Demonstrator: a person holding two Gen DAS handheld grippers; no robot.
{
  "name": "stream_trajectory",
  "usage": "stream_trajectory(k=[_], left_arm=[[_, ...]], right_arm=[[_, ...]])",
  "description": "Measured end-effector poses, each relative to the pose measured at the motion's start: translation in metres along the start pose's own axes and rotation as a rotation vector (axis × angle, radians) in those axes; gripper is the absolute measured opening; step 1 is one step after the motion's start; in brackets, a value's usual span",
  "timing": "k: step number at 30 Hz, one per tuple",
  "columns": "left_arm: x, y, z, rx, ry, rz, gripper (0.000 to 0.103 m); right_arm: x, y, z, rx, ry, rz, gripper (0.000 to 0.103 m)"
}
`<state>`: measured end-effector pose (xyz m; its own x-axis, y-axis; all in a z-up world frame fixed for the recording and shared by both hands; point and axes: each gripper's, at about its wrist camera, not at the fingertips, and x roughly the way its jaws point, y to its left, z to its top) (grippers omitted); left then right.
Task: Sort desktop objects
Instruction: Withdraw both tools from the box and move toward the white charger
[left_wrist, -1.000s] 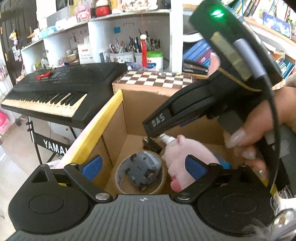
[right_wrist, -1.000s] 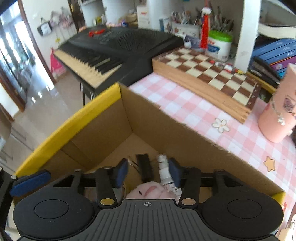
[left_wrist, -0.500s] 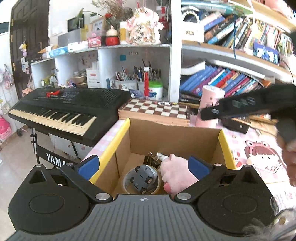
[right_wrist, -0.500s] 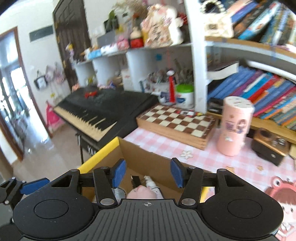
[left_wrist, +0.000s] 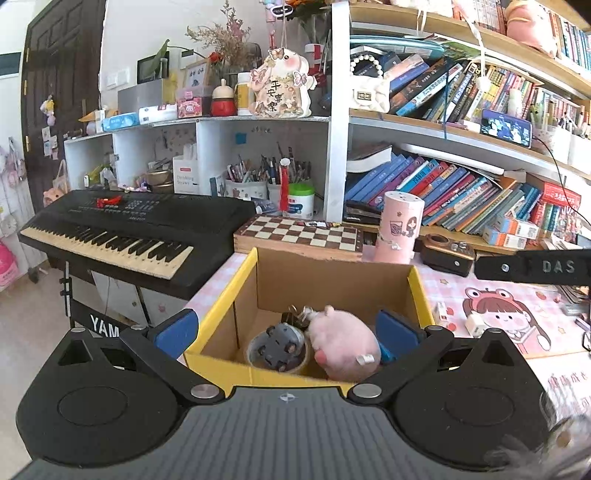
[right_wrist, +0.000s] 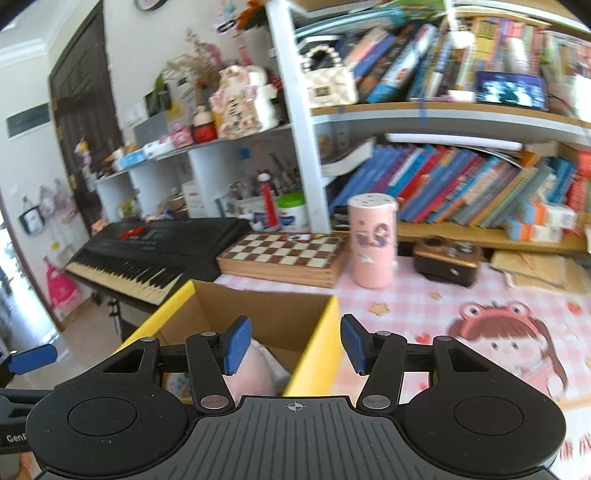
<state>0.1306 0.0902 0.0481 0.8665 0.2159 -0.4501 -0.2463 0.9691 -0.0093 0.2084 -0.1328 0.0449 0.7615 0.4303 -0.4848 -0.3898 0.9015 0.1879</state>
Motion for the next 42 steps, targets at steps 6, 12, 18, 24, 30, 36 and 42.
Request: stream_trajectory(k=[6, 12, 18, 24, 30, 36, 42], left_arm=[[-0.022, 0.008, -0.016, -0.001, 0.008, -0.011, 0.103], [-0.044, 0.014, -0.034, 0.0, 0.024, -0.014, 0.103], [-0.065, 0.017, -0.054, 0.001, 0.046, -0.02, 0.103], [-0.082, 0.019, -0.075, 0.014, 0.076, -0.012, 0.103], [-0.095, 0.015, -0.093, 0.029, 0.114, -0.037, 0.103], [-0.103, 0.013, -0.102, 0.034, 0.139, -0.046, 0.103], [-0.109, 0.01, -0.109, 0.045, 0.164, -0.056, 0.103]], right_arm=[[-0.029, 0.001, -0.027, 0.041, -0.012, -0.075, 0.054], [-0.053, 0.009, -0.056, 0.05, 0.015, -0.104, 0.054], [-0.071, 0.026, -0.086, -0.007, 0.054, -0.099, 0.054], [-0.089, 0.043, -0.12, -0.048, 0.107, -0.093, 0.058], [-0.1, 0.056, -0.137, -0.082, 0.149, -0.062, 0.062], [-0.107, 0.062, -0.149, -0.108, 0.181, -0.055, 0.067], [-0.114, 0.065, -0.159, -0.125, 0.203, -0.058, 0.068]])
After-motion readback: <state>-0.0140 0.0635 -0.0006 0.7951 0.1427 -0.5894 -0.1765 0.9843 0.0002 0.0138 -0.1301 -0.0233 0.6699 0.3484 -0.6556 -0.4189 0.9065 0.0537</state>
